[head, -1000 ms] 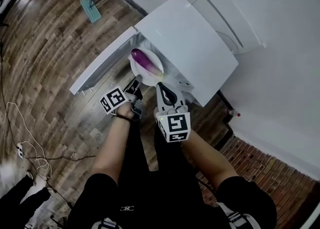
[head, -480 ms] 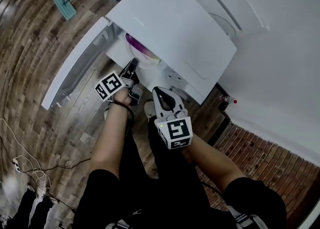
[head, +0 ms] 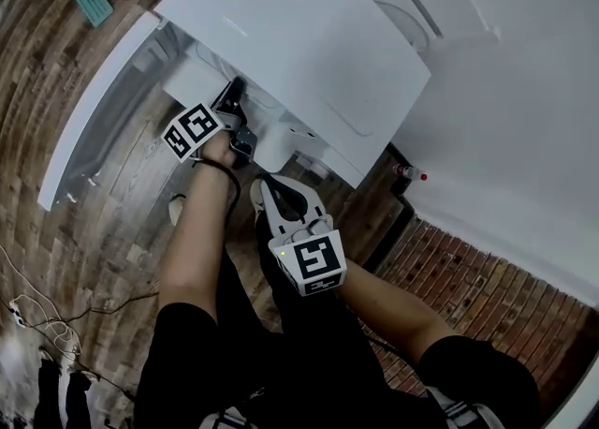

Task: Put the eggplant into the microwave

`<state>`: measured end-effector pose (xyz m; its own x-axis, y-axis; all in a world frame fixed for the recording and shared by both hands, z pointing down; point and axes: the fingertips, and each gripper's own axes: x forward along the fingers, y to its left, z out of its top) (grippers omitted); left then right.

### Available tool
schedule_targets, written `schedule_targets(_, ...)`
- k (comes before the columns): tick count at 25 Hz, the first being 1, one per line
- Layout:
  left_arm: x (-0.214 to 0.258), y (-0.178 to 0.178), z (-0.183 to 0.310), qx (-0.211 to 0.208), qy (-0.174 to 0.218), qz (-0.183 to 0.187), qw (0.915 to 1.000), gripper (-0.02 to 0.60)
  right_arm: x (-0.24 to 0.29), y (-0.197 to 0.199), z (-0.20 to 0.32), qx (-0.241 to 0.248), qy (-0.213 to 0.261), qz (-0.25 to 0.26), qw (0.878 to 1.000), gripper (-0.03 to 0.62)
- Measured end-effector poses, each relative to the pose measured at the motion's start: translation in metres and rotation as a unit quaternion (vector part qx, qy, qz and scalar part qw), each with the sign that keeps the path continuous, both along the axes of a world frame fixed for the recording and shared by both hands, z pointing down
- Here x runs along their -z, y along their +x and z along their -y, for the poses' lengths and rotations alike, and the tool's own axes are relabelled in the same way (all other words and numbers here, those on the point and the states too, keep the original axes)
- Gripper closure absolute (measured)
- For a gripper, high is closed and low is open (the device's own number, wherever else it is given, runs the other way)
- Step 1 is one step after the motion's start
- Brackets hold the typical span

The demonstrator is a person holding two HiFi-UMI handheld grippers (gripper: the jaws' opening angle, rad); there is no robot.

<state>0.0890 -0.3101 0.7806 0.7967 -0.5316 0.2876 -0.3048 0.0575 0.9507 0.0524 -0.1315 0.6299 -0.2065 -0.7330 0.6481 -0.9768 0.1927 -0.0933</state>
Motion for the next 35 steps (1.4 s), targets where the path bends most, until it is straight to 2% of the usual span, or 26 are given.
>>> schedule_targets(5,0.001,0.014,0.006,0.007,0.004,0.001,1.0000,0.565,0.002,-0.002,-0.011,0.023,-0.005,0.003,1.000,0.582)
schedule_targets(12,0.004,0.019,0.010,0.003,0.024,0.061,0.9979,0.563,-0.001,0.013,-0.021,0.043,-0.015,-0.003,0.999,0.582)
schedule_targets(14,0.004,0.015,0.012,0.007,0.035,0.089,0.9954,0.563,-0.001,0.017,-0.020,0.046,-0.017,-0.004,0.999,0.582)
schedule_targets(16,0.004,0.009,0.016,0.001,0.063,0.136,0.9887,0.562,-0.001,0.018,-0.018,0.051,-0.019,-0.005,0.999,0.582)
schedule_targets(17,0.005,0.006,0.017,-0.009,0.085,0.167,0.9822,0.555,-0.001,0.017,-0.017,0.054,-0.020,-0.005,0.998,0.582)
schedule_targets(18,0.006,0.004,0.019,-0.024,0.112,0.202,0.9727,0.545,-0.001,0.016,-0.016,0.056,-0.019,-0.005,0.998,0.582)
schedule_targets(21,0.009,-0.001,0.024,-0.065,0.188,0.289,0.9366,0.510,-0.001,0.012,-0.013,0.059,-0.018,-0.002,0.998,0.582)
schedule_targets(22,0.009,-0.002,0.026,-0.072,0.204,0.305,0.9275,0.501,-0.002,0.011,-0.012,0.059,-0.018,0.000,0.998,0.582)
schedule_targets(24,0.011,-0.004,0.030,-0.075,0.227,0.322,0.9161,0.432,-0.005,0.009,-0.011,0.059,-0.021,0.002,0.998,0.582)
schedule_targets(26,0.012,-0.005,0.033,-0.072,0.240,0.322,0.9129,0.419,-0.006,0.007,-0.010,0.059,-0.024,0.006,0.998,0.582)
schedule_targets(27,0.013,-0.008,0.033,-0.067,0.244,0.318,0.9136,0.398,-0.007,0.007,-0.010,0.059,-0.024,0.007,0.998,0.582)
schedule_targets(30,0.022,-0.024,0.030,-0.044,0.248,0.312,0.9160,0.401,-0.006,0.006,-0.007,0.056,-0.022,0.010,0.998,0.582)
schedule_targets(31,0.027,-0.031,0.028,-0.040,0.252,0.316,0.9138,0.472,-0.007,0.006,-0.005,0.053,-0.021,0.010,0.998,0.582)
schedule_targets(32,0.032,-0.038,0.023,-0.041,0.257,0.317,0.9119,0.583,-0.007,0.006,-0.003,0.050,-0.020,0.011,0.998,0.582)
schedule_targets(35,0.046,-0.055,0.000,-0.074,0.254,0.299,0.9169,0.583,-0.004,0.003,0.005,0.031,-0.015,0.020,0.999,0.582)
